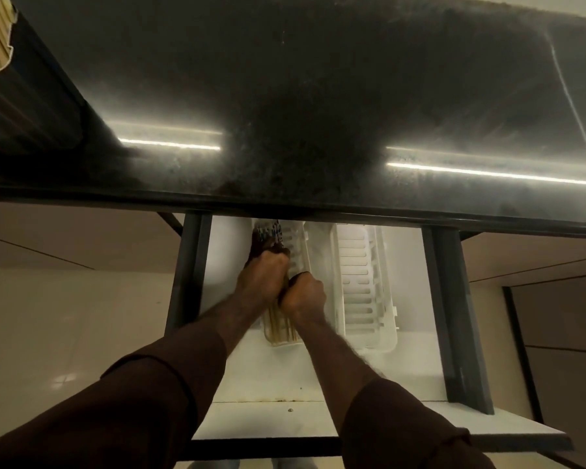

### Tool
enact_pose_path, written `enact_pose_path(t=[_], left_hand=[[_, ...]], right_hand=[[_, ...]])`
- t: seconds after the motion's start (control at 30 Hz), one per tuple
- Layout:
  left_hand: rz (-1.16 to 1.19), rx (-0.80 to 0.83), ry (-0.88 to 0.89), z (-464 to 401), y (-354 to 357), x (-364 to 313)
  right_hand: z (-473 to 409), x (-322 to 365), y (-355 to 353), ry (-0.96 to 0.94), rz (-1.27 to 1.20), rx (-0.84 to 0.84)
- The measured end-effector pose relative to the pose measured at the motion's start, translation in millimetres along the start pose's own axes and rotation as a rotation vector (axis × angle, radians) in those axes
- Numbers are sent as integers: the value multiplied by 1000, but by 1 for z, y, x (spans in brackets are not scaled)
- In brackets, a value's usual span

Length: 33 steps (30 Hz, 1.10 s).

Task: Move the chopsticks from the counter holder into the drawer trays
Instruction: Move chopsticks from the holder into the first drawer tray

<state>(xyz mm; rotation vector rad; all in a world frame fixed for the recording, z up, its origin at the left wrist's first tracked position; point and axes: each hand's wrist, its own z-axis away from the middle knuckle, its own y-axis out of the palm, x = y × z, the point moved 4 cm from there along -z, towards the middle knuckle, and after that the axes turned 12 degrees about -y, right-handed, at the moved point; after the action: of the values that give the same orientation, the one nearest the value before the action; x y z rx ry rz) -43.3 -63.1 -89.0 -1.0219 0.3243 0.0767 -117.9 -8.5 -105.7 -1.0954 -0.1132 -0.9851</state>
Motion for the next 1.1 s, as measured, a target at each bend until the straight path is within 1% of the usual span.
enact_pose_path(t=[0.1, 0.17, 0.2, 0.3, 0.33, 0.43, 0.5, 0.53, 0.63, 0.7, 0.77, 0.8, 0.83, 0.87, 0.93, 1.0, 1.03, 1.1], left_hand=[[-97, 74, 5, 1, 1, 0], [-85, 105, -46, 2, 2, 3], [-1, 125, -106, 2, 2, 6], [426, 215, -238, 7, 6, 14], [529, 229, -278, 8, 7, 16], [653, 152, -427, 2, 7, 17], [706, 112, -432, -1, 6, 17], [697, 114, -392, -1, 6, 17], [558, 205, -217, 5, 13, 19], [564, 228, -238, 4, 15, 21], [592, 145, -330, -3, 13, 20], [576, 105, -350, -4, 11, 19], [541, 83, -335, -5, 10, 17], [504, 75, -293, -5, 10, 17], [406, 127, -170, -2, 18, 20], [222, 67, -26, 1, 22, 25], [182, 35, 3, 1, 22, 25], [180, 16, -14, -2, 21, 20]], right_hand=[[5, -1, 7, -17, 33, -30], [7, 0, 9, -51, 65, -31], [7, 0, 10, -62, 71, -33], [7, -1, 14, -61, 63, -22], [8, -1, 15, -57, 67, -13], [10, 1, 15, -123, 114, -32], [12, 4, 14, -190, 146, -49], [13, 5, 14, -216, 154, -49], [14, 5, 16, -251, 171, -33], [15, 4, 16, -238, 135, -30], [16, 2, 17, -228, 122, -28], [17, 1, 16, -229, 141, -21], [17, 1, 16, -235, 161, -12], [17, 1, 16, -242, 175, -1], [17, 0, 17, -261, 211, 24], [16, -1, 18, -282, 272, 43], [16, -2, 18, -277, 280, 53], [16, -2, 17, -264, 294, 67]])
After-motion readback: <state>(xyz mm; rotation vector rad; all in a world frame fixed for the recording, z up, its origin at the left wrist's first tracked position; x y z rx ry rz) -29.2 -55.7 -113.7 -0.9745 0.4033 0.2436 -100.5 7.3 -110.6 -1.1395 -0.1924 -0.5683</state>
